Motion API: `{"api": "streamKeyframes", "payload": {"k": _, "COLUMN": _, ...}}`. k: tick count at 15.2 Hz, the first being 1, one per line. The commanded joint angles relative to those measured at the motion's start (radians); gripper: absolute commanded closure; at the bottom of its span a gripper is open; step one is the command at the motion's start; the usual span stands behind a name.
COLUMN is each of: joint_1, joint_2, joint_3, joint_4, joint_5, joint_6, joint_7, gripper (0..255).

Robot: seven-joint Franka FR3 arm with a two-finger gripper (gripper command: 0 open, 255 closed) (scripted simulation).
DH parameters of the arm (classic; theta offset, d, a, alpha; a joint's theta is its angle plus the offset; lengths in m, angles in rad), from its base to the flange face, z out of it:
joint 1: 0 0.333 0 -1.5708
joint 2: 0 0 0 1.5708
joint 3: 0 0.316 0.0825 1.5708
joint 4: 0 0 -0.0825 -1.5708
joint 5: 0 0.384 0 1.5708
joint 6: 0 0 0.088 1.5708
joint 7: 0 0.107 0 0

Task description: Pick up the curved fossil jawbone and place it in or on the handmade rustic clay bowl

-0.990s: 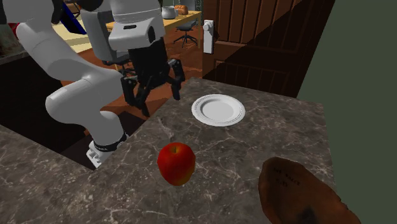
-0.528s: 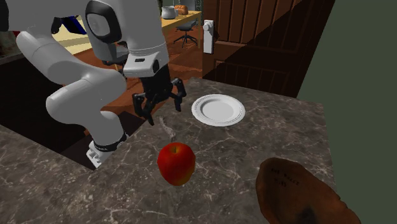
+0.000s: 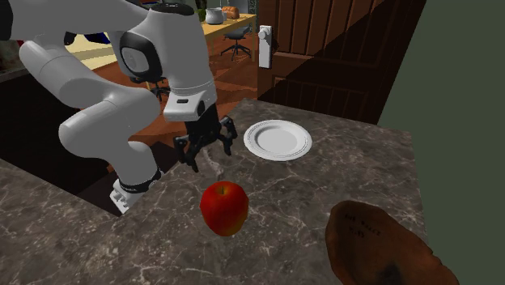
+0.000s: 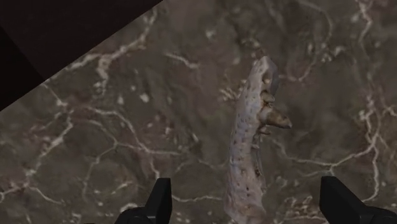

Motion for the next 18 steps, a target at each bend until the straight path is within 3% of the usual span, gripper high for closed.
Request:
{"api": "streamKeyframes", "payload": {"k": 1, "joint_1": 0.004, "joint_2": 0.008, "joint_3": 0.006, "joint_4": -0.019, "joint_5": 0.006, "joint_6": 0.027, "joint_7": 0.001, "gripper": 0}}
{"api": "streamKeyframes", "payload": {"k": 8, "joint_1": 0.003, "joint_2": 0.008, "joint_3": 0.005, "joint_4": -0.018, "joint_5": 0.006, "joint_6": 0.027, "joint_7": 0.001, "gripper": 0}}
{"api": "streamKeyframes", "payload": {"k": 9, "joint_1": 0.003, "joint_2": 0.008, "joint_3": 0.005, "joint_4": -0.018, "joint_5": 0.006, "joint_6": 0.027, "joint_7": 0.001, "gripper": 255}}
{"api": "streamKeyframes", "payload": {"k": 18, "joint_1": 0.004, "joint_2": 0.008, "joint_3": 0.005, "joint_4": -0.019, "joint_5": 0.006, "joint_6": 0.027, "joint_7": 0.001, "gripper": 255}}
